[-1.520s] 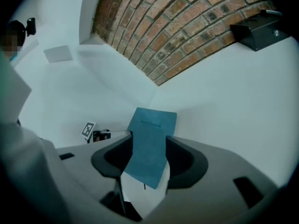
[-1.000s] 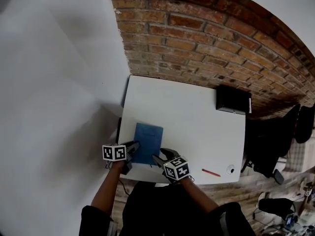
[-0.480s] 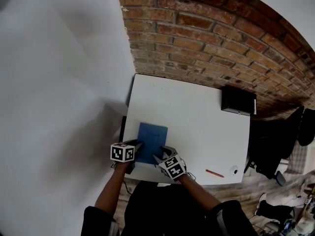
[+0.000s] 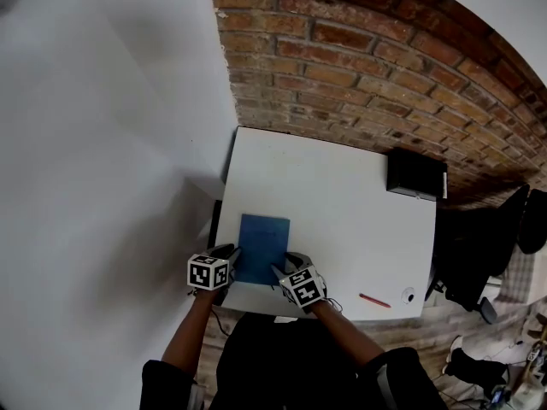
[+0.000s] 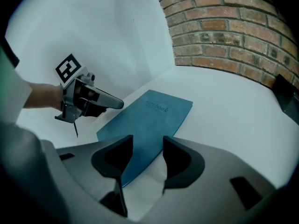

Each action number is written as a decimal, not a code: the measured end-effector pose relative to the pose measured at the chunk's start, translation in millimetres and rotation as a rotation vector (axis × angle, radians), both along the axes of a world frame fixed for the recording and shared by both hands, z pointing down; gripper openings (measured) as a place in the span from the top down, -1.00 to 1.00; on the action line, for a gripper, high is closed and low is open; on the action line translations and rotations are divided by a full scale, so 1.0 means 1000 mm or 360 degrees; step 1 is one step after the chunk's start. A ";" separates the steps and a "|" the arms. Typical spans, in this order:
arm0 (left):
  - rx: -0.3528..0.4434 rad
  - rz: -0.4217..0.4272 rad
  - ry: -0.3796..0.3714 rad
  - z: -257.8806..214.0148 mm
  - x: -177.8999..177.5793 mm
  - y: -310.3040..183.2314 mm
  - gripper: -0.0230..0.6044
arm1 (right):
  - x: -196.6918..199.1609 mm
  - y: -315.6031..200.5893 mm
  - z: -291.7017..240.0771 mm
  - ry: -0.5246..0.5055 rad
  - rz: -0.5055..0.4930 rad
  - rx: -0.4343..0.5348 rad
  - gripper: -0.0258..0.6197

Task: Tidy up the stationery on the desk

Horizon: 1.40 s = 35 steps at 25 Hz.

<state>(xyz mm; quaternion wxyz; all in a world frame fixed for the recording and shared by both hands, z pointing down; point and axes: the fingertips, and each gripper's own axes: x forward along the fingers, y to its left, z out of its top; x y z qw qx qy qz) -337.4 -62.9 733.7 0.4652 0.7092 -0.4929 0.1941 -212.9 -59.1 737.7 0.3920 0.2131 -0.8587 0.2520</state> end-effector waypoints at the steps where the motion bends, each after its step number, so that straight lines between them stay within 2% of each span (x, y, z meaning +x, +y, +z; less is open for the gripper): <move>1: -0.0024 0.0018 0.0027 0.000 0.001 0.003 0.57 | 0.001 0.000 0.000 0.0006 0.0011 -0.0001 0.27; 3: -0.0078 0.0085 0.0069 0.003 0.008 0.009 0.57 | 0.001 0.000 0.001 0.0019 0.0038 -0.0019 0.27; 6: -0.0083 0.0143 0.0016 0.007 0.014 0.013 0.57 | 0.005 0.006 0.004 0.0047 0.0057 -0.0049 0.27; 10: -0.0084 0.0074 0.0040 0.008 0.012 0.012 0.57 | 0.008 0.017 0.010 0.0058 0.0049 -0.0073 0.27; 18: -0.0077 0.0036 0.0069 0.008 0.014 0.008 0.58 | 0.011 0.020 0.011 0.0045 0.0100 -0.0109 0.27; 23: -0.0095 0.0083 0.0052 0.010 0.016 0.004 0.62 | 0.014 0.021 0.011 0.0034 0.0125 -0.0133 0.28; 27: -0.0135 0.0037 0.0126 0.009 0.015 0.006 0.63 | 0.014 0.019 0.011 0.0029 0.0130 -0.0169 0.30; 32: -0.0126 -0.0001 0.0115 0.009 0.018 0.011 0.64 | 0.017 0.018 0.011 0.0024 0.0157 -0.0171 0.30; 35: -0.0135 0.0028 0.0115 0.010 0.017 0.010 0.67 | 0.017 0.017 0.011 0.0020 0.0168 -0.0176 0.31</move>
